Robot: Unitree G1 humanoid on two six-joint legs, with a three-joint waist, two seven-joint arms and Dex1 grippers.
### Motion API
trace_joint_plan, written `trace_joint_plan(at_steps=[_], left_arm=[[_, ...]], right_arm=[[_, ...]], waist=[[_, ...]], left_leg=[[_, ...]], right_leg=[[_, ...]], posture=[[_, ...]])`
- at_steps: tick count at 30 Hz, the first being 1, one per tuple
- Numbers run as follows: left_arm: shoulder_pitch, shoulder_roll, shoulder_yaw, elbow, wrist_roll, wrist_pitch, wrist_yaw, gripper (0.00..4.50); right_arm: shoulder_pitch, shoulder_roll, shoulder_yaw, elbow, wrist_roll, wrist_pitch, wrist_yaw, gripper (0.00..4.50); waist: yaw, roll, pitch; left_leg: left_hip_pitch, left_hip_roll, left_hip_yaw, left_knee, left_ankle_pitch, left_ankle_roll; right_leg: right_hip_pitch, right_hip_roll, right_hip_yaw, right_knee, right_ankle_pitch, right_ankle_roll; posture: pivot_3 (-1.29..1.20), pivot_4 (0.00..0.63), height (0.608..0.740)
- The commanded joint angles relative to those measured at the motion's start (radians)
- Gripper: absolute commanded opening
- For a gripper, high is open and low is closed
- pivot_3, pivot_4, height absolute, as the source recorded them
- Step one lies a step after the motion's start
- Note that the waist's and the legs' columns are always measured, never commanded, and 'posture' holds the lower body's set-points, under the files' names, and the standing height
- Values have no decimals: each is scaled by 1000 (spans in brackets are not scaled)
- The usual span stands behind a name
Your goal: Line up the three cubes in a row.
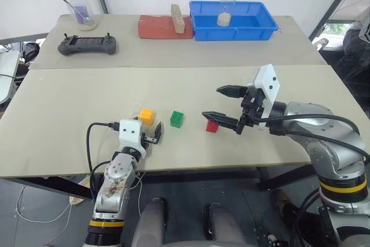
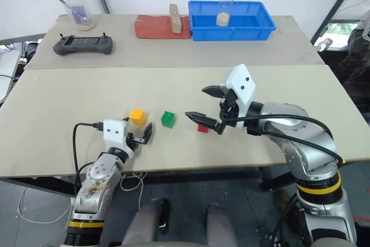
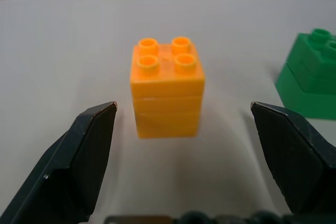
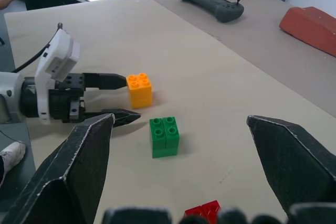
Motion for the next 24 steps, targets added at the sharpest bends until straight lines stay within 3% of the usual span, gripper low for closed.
trace_joint_plan(at_steps=[1,6,7,10,13,16,24], left_arm=[[59,62,33,-102,-46,34,-69,4462],[56,272,191,-188,-283,160,-305,4462],[27,355,225,-180,-323,190,-378,4462],[-83,595,286,-72,-356,200,-576,4462],[-225,735,300,86,-368,196,-684,4462],[-357,812,278,229,-348,157,-770,4462],[-432,821,219,348,-309,95,-865,4462]], right_arm=[[11,-27,-46,-24,9,-19,16,4500],[66,-99,-106,-9,11,-45,69,4500],[83,-121,-122,-4,9,-50,87,4500],[138,-179,-168,15,11,-76,146,4500],[177,-206,-194,40,1,-109,173,4500],[194,-213,-207,64,-23,-142,172,4500],[199,-214,-209,73,-40,-158,158,4500]], waist=[[-3,0,0],[-5,0,0],[-2,0,0],[4,0,0],[4,0,0],[0,0,0],[-10,0,0]], left_leg=[[0,0,0,0,0,0],[0,1,0,0,-1,-2],[0,1,0,0,-1,-2],[0,1,1,0,-2,-4],[2,1,1,0,-5,-8],[2,1,3,0,-4,-7],[1,3,3,-2,0,0]], right_leg=[[0,0,0,0,0,0],[-1,0,-1,0,-1,-2],[-1,0,-1,0,-2,-4],[-1,-1,-3,0,-5,-10],[-1,-1,-3,-2,-5,-10],[0,-1,-2,-2,-5,-9],[-2,1,-1,-1,-2,-3]], posture=[[0,150,740],[0,150,740],[0,150,740],[0,150,740],[0,150,740],[0,150,740],[0,150,740]])
